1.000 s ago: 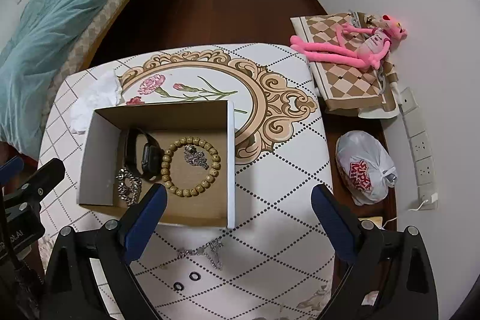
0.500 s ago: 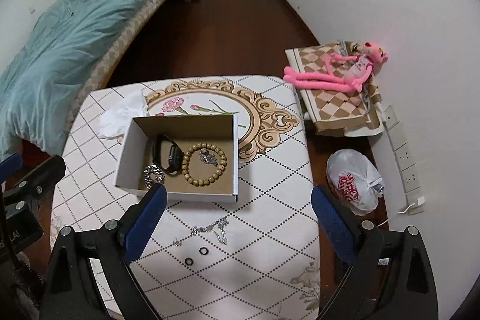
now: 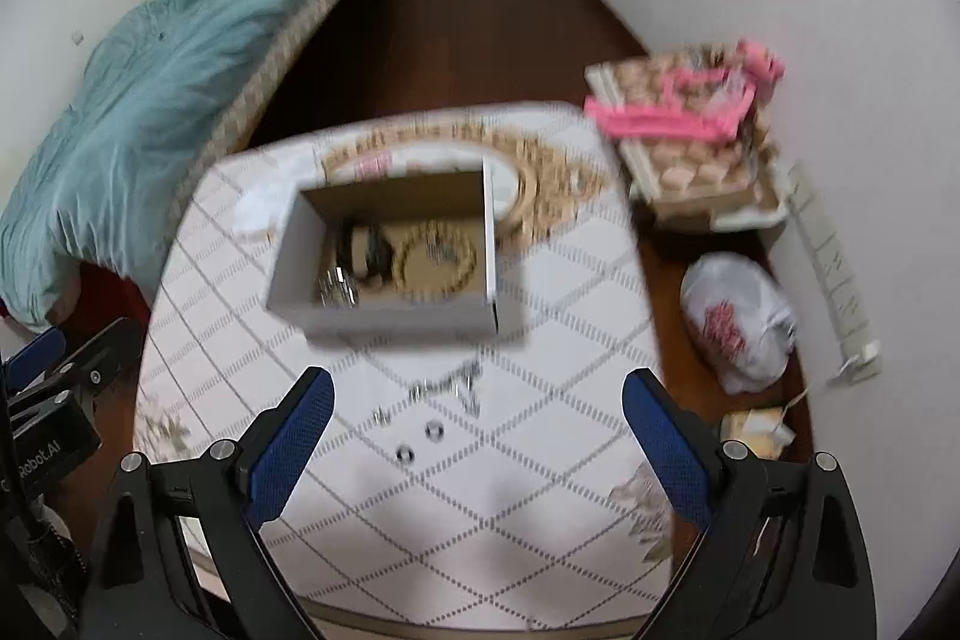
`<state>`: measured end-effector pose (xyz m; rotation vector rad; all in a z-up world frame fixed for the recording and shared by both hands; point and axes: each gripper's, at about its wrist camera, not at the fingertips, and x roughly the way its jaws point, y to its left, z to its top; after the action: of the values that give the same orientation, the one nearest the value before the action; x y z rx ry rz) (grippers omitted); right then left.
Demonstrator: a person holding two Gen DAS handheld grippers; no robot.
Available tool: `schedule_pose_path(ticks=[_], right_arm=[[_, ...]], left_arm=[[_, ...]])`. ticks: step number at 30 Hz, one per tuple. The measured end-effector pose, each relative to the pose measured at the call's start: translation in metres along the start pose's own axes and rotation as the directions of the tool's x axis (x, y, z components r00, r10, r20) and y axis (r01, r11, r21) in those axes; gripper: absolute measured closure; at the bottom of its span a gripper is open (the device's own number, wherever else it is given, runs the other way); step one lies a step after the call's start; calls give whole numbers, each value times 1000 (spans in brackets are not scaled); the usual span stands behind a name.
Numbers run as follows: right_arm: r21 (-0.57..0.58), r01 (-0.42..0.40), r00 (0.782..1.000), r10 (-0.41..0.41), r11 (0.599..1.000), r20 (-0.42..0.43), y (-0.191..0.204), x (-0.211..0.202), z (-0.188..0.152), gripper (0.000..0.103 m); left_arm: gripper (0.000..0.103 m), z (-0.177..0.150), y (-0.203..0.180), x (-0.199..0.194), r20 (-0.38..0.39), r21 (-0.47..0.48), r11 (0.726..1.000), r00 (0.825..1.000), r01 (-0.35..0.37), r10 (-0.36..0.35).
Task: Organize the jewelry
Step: 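Grasp the thin silver chain with the right gripper while the left moves toward the gold earring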
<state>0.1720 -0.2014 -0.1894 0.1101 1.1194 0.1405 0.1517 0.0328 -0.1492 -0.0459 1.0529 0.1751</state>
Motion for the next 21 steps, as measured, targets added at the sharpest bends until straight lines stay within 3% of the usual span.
schedule_pose_path(ticks=[2,4,8,17,21], right_arm=[[18,-12,999,13,1000,-40,-7,23,-11,6],[35,-17,998,19,999,-61,-13,46,-19,25],[36,1,998,1,999,-70,-21,90,-28,43],[-44,-24,999,22,999,-30,-7,131,-21,48],[-123,33,999,-35,992,-16,11,142,-16,50]], left_arm=[[0,-12,-2,20,-35,6,1000,999,-12,12],[0,-24,-5,43,-79,9,1000,997,-15,16],[0,-37,-10,75,-134,12,1000,991,-17,18],[0,-45,-9,104,-151,-13,1000,988,-18,16],[0,-47,-7,108,-148,-22,1000,989,-16,12]])
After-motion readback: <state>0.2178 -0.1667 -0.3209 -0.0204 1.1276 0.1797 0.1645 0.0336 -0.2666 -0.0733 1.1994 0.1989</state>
